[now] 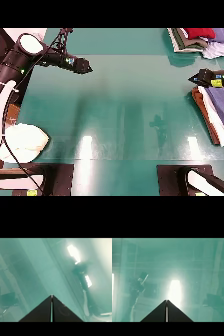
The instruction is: Fold the shirts.
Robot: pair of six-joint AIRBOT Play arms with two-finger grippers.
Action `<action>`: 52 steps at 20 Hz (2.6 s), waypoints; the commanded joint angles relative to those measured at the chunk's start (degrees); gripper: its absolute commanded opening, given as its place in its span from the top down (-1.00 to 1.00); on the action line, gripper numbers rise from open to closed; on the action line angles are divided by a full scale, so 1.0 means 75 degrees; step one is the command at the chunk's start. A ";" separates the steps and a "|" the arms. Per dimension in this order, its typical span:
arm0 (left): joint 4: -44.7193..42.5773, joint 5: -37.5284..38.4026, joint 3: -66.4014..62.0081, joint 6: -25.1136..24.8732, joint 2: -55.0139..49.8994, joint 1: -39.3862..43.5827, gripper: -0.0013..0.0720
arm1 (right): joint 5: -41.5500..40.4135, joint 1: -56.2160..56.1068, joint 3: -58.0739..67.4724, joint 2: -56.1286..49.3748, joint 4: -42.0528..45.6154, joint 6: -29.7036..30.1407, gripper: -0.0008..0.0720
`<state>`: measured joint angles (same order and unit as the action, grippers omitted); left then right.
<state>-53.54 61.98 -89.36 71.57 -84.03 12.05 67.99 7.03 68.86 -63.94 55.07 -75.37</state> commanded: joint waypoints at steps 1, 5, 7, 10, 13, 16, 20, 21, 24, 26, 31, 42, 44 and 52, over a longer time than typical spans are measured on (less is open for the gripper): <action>-0.0003 -0.0006 0.0003 0.0000 -0.0003 0.0006 0.89 | -0.0073 0.0029 0.0003 0.0029 -0.0006 -0.0003 0.92; 0.0000 -0.0006 0.0003 0.0003 0.0000 0.0006 0.89 | -0.0035 0.0029 0.0003 0.0029 -0.0009 -0.0003 0.92; -0.0003 -0.0006 0.0003 0.0000 -0.0003 0.0006 0.89 | -0.0047 0.0029 0.0003 0.0029 -0.0009 -0.0003 0.92; 0.0000 -0.0006 0.0003 0.0003 -0.0003 0.0006 0.89 | -0.0012 0.0029 0.0003 0.0032 -0.0012 -0.0006 0.92; 0.0000 -0.0006 0.0003 0.0003 -0.0003 0.0006 0.89 | 0.0157 0.0029 0.0000 0.0032 -0.0009 -0.0009 0.92; 0.0029 -0.0073 0.0003 0.0000 -0.0003 0.0006 0.89 | 0.0332 0.0029 0.0003 0.0032 -0.0012 -0.0012 0.92; -0.0562 0.1212 -0.0140 0.0262 0.0146 -0.0440 0.89 | 0.0408 0.0029 0.0003 0.0032 -0.0015 -0.0012 0.93; -0.1058 0.1810 -0.0122 0.0300 0.0356 -0.0714 0.89 | 0.0408 0.0029 0.0000 0.0032 -0.0012 -0.0012 0.92; -0.2428 0.2544 0.0574 0.0708 0.1804 -0.1900 0.89 | 0.0402 0.0029 0.0000 0.0032 -0.0012 -0.0012 0.92; -0.2978 0.2498 0.1486 0.0866 0.3080 -0.2868 0.89 | 0.0399 0.0029 0.0000 0.0032 -0.0012 -0.0012 0.92; -0.3946 0.3107 0.3867 0.1297 0.5010 -0.4712 0.89 | 0.0417 0.0029 0.0000 0.0032 -0.0009 -0.0009 0.92; -0.4896 0.1988 0.7807 0.2486 0.5164 -0.4835 -0.70 | 0.0391 0.0029 0.0000 0.0029 -0.0003 -0.0003 0.92; -0.4890 0.1941 0.7851 0.2804 0.5164 -0.4835 -0.63 | 0.0391 0.0029 0.0000 0.0029 0.0000 -0.0003 0.92; -0.2967 0.2323 0.5100 0.2320 0.5167 -0.4430 0.89 | 0.0184 0.0029 0.0662 0.0029 -0.0012 -0.0006 0.92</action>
<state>-82.70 78.06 -41.93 90.15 -45.34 -23.16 70.02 7.22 70.85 -63.72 55.07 -75.37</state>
